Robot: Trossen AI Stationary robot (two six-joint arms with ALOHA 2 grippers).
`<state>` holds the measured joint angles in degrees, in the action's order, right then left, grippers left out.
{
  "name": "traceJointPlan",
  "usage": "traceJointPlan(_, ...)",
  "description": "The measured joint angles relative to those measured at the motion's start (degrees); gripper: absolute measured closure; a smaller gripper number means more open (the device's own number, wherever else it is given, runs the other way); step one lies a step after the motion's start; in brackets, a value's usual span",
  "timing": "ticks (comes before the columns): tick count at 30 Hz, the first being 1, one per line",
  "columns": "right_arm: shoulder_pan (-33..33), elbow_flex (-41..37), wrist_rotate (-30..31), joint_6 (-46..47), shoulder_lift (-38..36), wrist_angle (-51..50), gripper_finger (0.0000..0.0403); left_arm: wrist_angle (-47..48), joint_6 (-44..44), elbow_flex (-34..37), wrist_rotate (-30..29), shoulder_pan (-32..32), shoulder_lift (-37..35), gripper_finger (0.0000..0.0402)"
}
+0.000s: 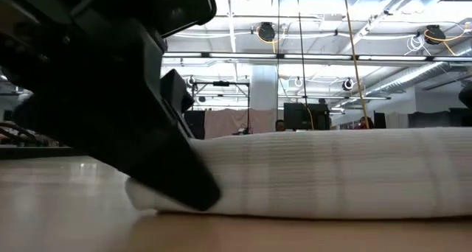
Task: Roll towel into tight, uniform cylinder
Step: Roll the white towel
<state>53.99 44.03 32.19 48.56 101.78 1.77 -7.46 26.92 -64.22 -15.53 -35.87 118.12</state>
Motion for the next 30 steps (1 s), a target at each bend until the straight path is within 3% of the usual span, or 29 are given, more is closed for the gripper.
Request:
traceJointPlan(9, -2.87, 0.17, -10.24, 0.38, -0.2, 1.1, 0.0342, -0.86, 10.24, 0.06, 11.88, 2.72, -1.67, 0.0378)
traceJointPlan(15, -5.2, 0.22, -16.39, 0.34, -0.31, 1.81, 0.0342, -0.77, 11.96, 0.06, 16.48, 3.81, -1.7, 0.0369)
traceJointPlan(21, -7.8, 0.26, -26.43, -0.89, -0.72, 3.5, 0.0342, -1.23, 18.15, 0.06, 23.33, 6.39, -1.71, 0.0368)
traceJointPlan(30, -10.65, 0.04, -34.2, -4.99, -7.18, 1.42, 0.0342, -2.52, 19.32, 0.0, 33.28, 8.79, -2.59, 0.0367)
